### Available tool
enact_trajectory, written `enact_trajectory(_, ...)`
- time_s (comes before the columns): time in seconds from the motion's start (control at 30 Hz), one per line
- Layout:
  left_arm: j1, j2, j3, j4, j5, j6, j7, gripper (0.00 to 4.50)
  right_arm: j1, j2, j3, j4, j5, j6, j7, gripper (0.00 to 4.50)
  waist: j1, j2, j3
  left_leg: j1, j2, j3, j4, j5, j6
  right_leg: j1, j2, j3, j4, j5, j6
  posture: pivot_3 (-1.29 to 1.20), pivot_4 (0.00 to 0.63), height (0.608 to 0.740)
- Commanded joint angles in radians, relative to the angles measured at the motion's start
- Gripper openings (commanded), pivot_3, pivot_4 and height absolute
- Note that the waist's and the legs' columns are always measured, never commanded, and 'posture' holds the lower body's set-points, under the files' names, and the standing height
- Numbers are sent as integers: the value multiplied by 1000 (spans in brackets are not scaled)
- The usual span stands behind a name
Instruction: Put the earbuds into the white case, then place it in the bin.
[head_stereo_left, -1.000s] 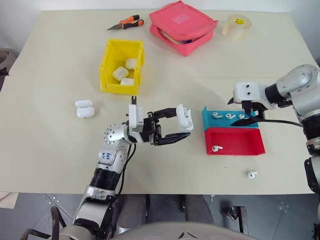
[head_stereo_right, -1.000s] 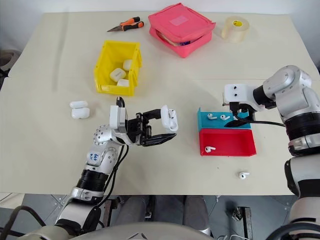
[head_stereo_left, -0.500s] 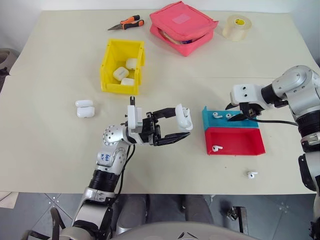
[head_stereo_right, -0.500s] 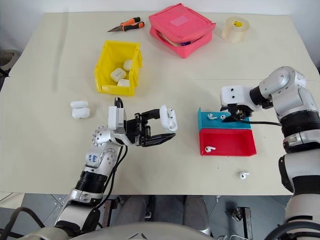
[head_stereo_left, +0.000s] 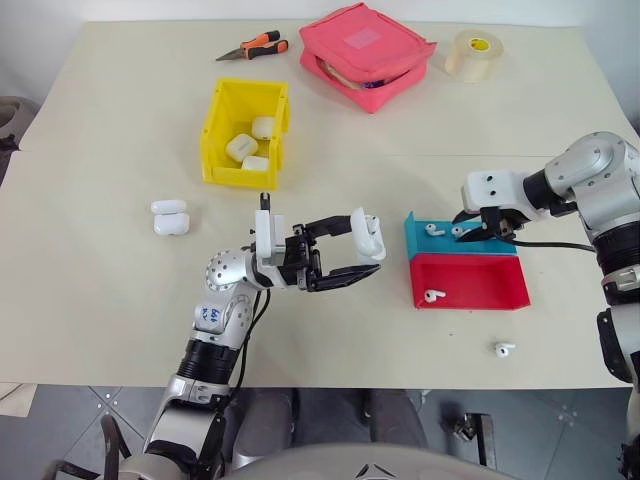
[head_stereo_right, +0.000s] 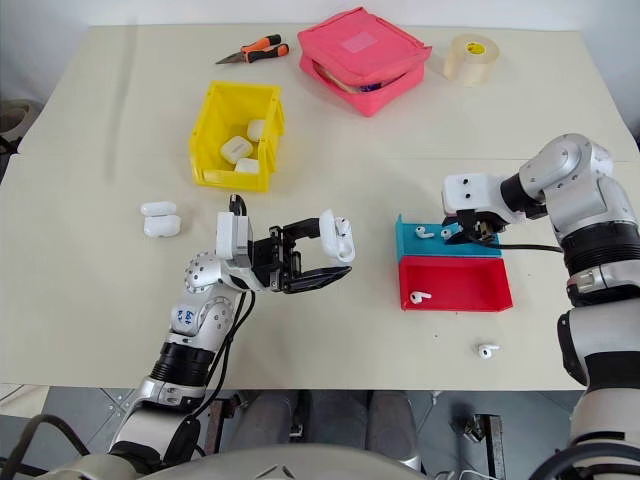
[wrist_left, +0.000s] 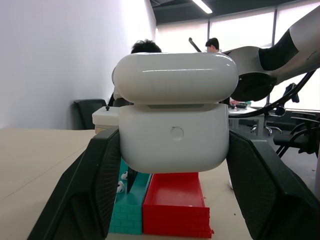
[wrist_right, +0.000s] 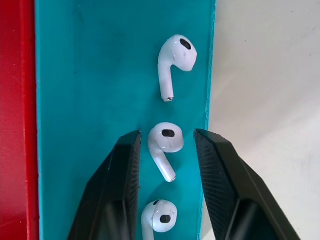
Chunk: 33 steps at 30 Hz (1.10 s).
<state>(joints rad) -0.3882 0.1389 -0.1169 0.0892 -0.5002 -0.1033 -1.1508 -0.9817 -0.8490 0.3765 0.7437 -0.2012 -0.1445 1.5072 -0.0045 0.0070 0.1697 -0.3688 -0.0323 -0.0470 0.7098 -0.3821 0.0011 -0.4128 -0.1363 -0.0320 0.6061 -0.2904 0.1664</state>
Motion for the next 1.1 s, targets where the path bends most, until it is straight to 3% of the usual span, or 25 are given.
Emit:
enact_trajectory(0.03,-6,1,1,-39,-15,-1,-1,2790,22,-9,-19,-18,1,11,8,1724,0,0,0,0,0,0,0,0,0,0,0,0,0,0,0,0,150,740)
enact_trajectory(0.13,-9,1,1,-36,-15,1,-3,2790,28,-9,-25,-26,0,16,12,1724,0,0,0,0,0,0,0,0,0,0,0,0,0,0,0,0,150,740)
enact_trajectory(0.27,-11,0,1,-36,-16,3,-5,2790,37,-11,-32,-36,-4,24,6,858,0,0,0,0,0,0,0,0,0,0,0,0,0,0,0,0,150,740)
enact_trajectory(0.4,-11,0,2,-36,-16,5,-5,2790,55,-16,-56,-66,13,48,-4,858,0,0,0,0,0,0,1,0,0,0,0,0,0,0,0,0,150,740)
enact_trajectory(0.53,-26,-6,-5,-27,-19,15,-13,2790,149,-94,-181,-260,116,171,-8,858,8,0,0,0,0,0,1,0,0,0,0,0,0,0,0,0,150,740)
enact_trajectory(0.67,-38,-5,-2,-21,-28,28,-25,2790,309,-133,-383,-536,325,390,-36,858,11,0,0,-2,-1,-1,1,0,0,0,-2,-2,0,0,0,0,150,740)
enact_trajectory(0.8,-68,-19,-2,6,-34,36,-41,2790,456,-64,-641,-779,579,622,-167,858,12,0,0,-1,-1,-2,2,0,0,1,-1,-3,1,0,0,0,150,740)
enact_trajectory(0.93,-106,-39,-4,41,-34,39,-58,2790,595,85,-798,-1020,840,787,-328,858,19,0,0,-1,0,-3,3,0,0,1,-1,-3,1,0,0,0,150,740)
enact_trajectory(1.1,-139,-53,-2,75,-35,52,-74,2790,643,284,-849,-1204,1193,963,-622,858,25,0,0,-1,-2,-3,3,0,0,1,-2,-2,3,0,0,0,150,740)
